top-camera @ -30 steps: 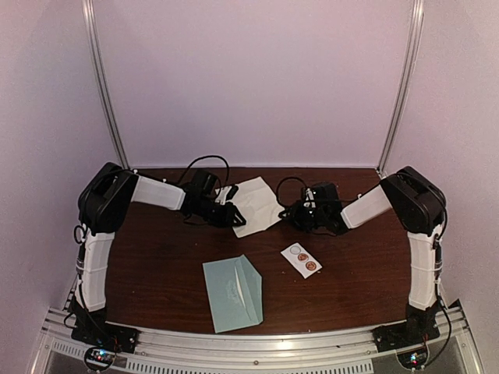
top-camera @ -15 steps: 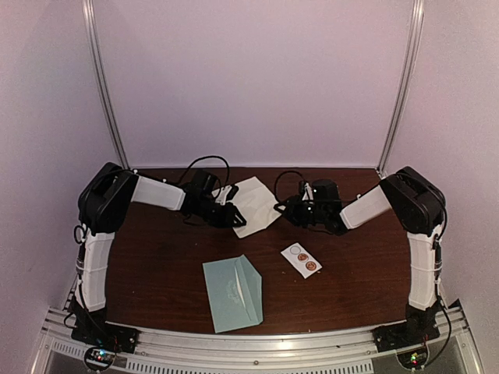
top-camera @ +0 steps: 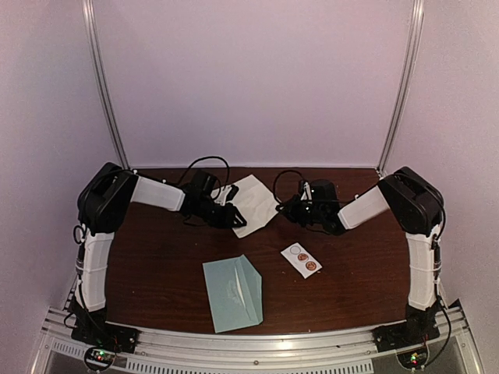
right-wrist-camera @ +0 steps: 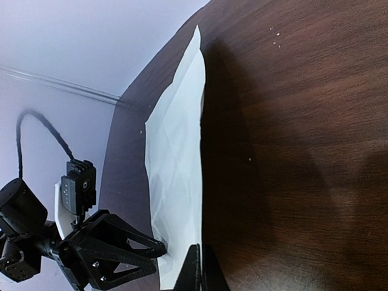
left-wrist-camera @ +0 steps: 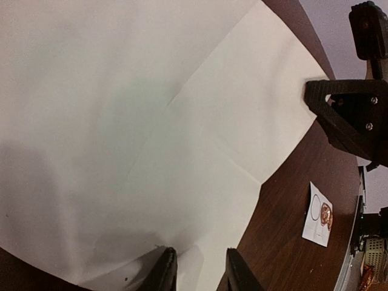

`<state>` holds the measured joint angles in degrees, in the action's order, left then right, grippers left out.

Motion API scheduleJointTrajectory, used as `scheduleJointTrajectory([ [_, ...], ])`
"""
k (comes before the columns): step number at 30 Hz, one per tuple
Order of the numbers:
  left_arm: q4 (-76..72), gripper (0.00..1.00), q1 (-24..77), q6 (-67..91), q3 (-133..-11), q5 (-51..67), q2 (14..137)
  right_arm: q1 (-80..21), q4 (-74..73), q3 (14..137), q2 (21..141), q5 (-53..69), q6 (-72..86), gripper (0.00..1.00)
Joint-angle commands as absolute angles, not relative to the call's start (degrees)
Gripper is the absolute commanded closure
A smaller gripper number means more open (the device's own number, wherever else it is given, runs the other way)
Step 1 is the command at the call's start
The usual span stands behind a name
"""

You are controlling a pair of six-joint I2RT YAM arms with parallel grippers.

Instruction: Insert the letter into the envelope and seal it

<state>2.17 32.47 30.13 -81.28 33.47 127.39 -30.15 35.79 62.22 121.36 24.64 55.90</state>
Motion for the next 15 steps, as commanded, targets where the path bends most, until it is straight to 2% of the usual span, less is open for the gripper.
scheduleJointTrajectory([
  [1,-2.7,0.68,32.9,30.8,-79.3,34.2,123.5,-30.5,37.6,64.2,121.1,23.4,54.6,1.00],
  [7,-2.5,0.47,32.6,27.9,-77.5,29.1,113.7,-30.1,34.0,61.2,110.5,21.4,48.0,1.00],
  [10,-1.9,0.38,31.3,27.8,-76.7,28.3,106.8,-29.8,26.7,61.4,104.4,22.9,41.4,1.00],
  [15,-0.3,0.27,30.3,26.0,-77.0,28.5,97.8,-29.4,6.8,65.7,95.3,25.5,29.7,1.00],
])
